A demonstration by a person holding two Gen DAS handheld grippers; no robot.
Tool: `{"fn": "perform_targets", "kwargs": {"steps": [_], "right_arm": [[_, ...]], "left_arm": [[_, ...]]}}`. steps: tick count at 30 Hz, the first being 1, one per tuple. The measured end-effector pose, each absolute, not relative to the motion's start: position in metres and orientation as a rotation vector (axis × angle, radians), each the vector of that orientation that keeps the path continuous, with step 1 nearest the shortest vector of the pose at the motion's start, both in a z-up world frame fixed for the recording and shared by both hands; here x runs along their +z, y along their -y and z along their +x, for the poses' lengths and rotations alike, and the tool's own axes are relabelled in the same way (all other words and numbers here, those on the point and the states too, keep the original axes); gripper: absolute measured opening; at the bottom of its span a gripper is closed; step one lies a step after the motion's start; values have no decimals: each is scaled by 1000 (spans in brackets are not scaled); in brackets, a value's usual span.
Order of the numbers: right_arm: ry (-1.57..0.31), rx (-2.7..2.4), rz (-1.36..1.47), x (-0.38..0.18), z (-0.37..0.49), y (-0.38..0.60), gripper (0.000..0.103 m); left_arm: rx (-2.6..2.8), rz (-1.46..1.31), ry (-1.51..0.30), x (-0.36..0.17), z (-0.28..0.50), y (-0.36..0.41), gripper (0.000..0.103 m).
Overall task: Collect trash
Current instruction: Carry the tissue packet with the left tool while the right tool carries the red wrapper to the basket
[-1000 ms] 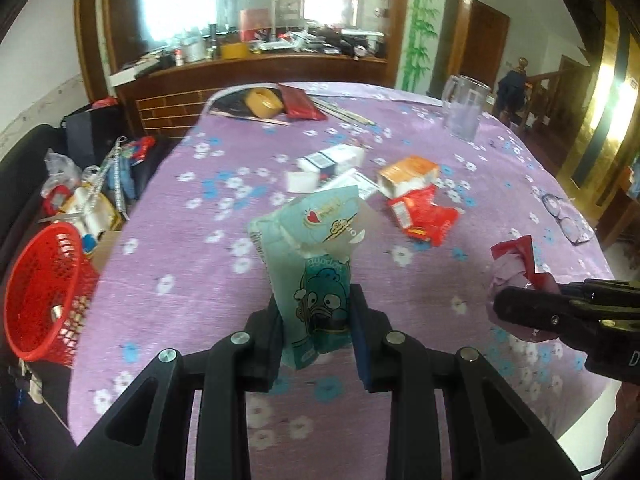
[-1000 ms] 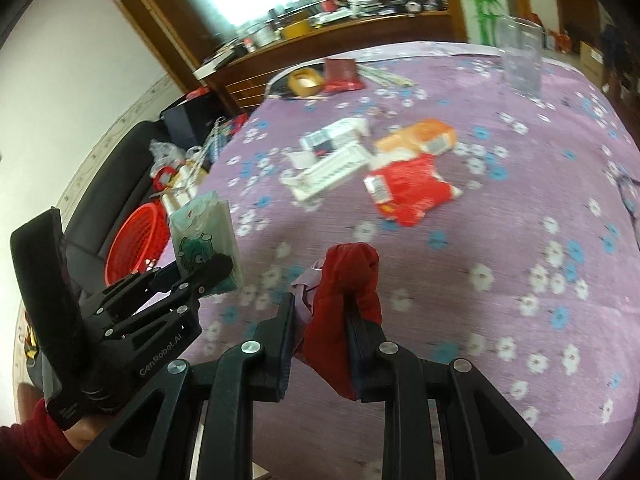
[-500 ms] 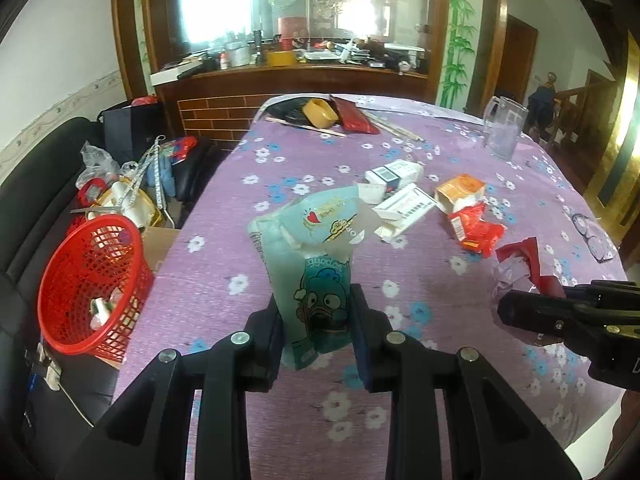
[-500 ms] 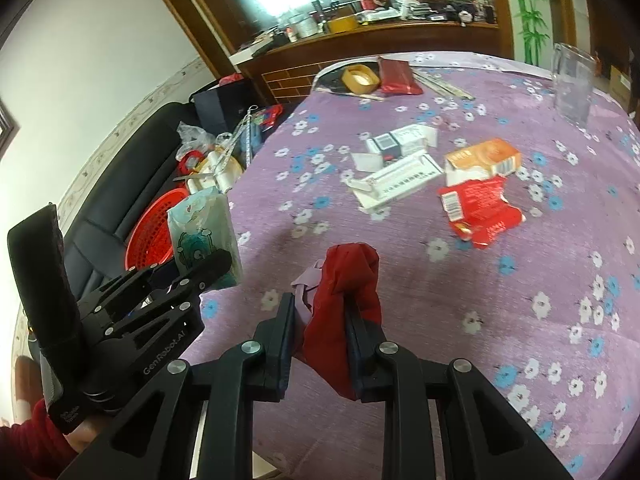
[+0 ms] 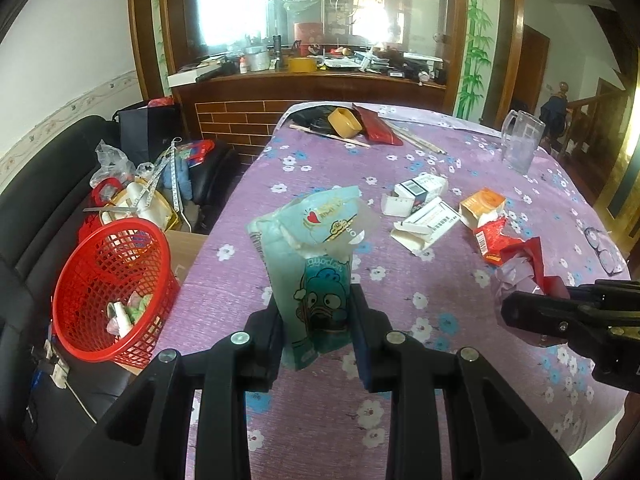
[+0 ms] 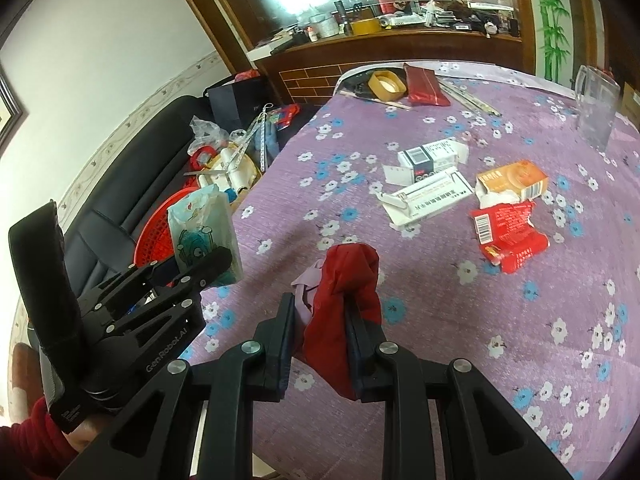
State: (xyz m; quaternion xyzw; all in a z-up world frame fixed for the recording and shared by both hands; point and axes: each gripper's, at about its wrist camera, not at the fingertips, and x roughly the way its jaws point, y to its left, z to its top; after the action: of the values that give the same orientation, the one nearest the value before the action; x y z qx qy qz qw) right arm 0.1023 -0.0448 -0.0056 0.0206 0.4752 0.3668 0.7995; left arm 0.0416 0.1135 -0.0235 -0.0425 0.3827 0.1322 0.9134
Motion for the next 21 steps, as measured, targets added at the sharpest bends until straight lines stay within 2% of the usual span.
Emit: {"fn": "perform_targets", "kwargs": {"steps": [21], "right_arm": [[-997, 828, 26, 4, 96, 14, 25]], "left_arm": [[327, -95, -764, -15, 29, -143, 28]]}}
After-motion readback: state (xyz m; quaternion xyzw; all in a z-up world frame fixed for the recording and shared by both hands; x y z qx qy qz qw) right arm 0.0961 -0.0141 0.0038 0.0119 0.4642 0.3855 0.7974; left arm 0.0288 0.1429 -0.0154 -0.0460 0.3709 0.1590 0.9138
